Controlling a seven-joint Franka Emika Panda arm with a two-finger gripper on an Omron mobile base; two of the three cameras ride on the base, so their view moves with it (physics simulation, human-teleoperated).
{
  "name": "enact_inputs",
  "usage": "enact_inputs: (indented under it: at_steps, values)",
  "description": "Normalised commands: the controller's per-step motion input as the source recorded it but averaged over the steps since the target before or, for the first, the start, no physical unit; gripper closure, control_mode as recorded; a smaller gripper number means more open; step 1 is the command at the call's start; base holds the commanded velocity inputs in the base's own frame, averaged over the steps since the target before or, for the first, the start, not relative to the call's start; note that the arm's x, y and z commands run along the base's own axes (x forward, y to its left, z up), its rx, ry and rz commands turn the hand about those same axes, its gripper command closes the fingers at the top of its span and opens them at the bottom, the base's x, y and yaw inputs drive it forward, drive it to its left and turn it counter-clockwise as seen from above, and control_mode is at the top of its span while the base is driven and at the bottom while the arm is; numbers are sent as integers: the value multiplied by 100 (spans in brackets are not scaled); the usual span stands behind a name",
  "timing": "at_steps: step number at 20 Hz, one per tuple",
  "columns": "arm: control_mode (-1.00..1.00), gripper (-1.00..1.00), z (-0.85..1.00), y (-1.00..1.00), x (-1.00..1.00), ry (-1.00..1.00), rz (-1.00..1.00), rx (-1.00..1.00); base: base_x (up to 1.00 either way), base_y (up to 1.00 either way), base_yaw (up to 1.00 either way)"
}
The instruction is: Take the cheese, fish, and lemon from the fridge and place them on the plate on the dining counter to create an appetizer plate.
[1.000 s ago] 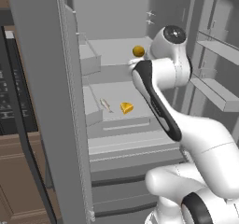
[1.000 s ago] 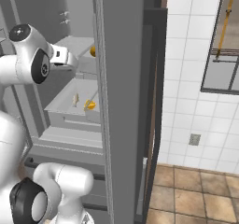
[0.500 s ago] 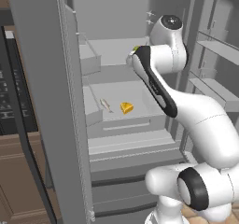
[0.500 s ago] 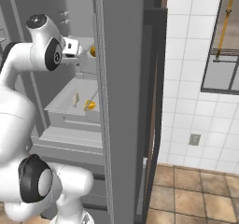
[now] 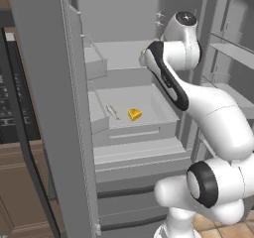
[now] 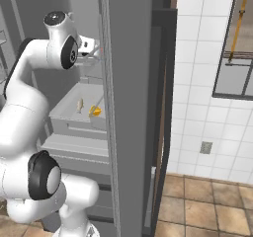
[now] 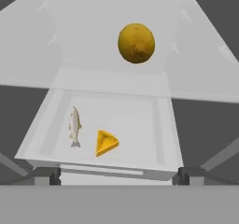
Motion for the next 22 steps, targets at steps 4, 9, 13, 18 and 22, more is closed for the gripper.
enact_inputs:
  at_steps: [4,9,13,18,22]
  values:
    - [-100,-100,0,0,40,0,0,0,0,0,0]
    - [-100,-100,0,0,41,0,0,0,0,0,0]
    - [-100,-100,0,0,40,0,0,0,0,0,0]
    - [-100,-100,0,-2,40,0,0,0,0,0,0]
    - [-100,-100,0,-2,35,0,0,0,0,0,0]
